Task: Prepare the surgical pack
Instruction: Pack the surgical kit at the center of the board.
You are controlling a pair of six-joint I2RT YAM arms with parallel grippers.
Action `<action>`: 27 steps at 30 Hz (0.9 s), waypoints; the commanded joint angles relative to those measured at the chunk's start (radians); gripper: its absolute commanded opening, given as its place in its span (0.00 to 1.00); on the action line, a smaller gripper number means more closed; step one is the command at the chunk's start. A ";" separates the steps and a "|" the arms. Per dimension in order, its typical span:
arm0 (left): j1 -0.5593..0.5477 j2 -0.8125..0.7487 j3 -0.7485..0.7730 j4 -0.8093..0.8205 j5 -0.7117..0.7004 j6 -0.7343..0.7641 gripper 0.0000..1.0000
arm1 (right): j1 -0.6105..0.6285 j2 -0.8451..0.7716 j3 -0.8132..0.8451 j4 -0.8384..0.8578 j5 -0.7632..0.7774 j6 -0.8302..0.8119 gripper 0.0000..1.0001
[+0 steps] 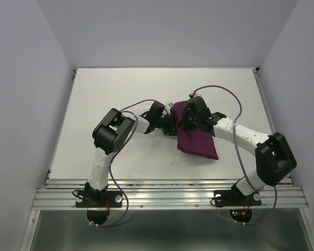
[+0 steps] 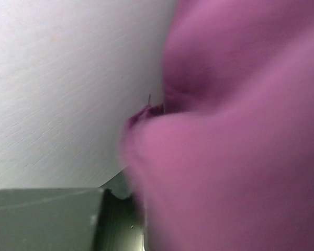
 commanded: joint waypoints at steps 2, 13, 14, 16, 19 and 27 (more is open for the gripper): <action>-0.004 -0.092 0.058 -0.293 -0.180 0.218 0.00 | 0.027 0.033 0.001 0.200 -0.119 0.031 0.01; 0.040 -0.229 -0.028 -0.448 -0.300 0.275 0.00 | 0.027 0.145 -0.004 0.257 -0.147 0.020 0.01; 0.049 -0.235 -0.031 -0.482 -0.311 0.281 0.00 | 0.027 0.153 0.002 0.258 -0.147 0.018 0.01; 0.057 -0.246 -0.045 -0.490 -0.338 0.296 0.00 | 0.027 0.168 0.010 0.264 -0.147 0.017 0.01; 0.069 -0.275 -0.080 -0.552 -0.380 0.307 0.00 | 0.027 0.198 0.027 0.269 -0.146 0.015 0.01; 0.092 -0.419 -0.145 -0.661 -0.490 0.311 0.00 | 0.027 0.279 0.084 0.269 -0.166 0.012 0.01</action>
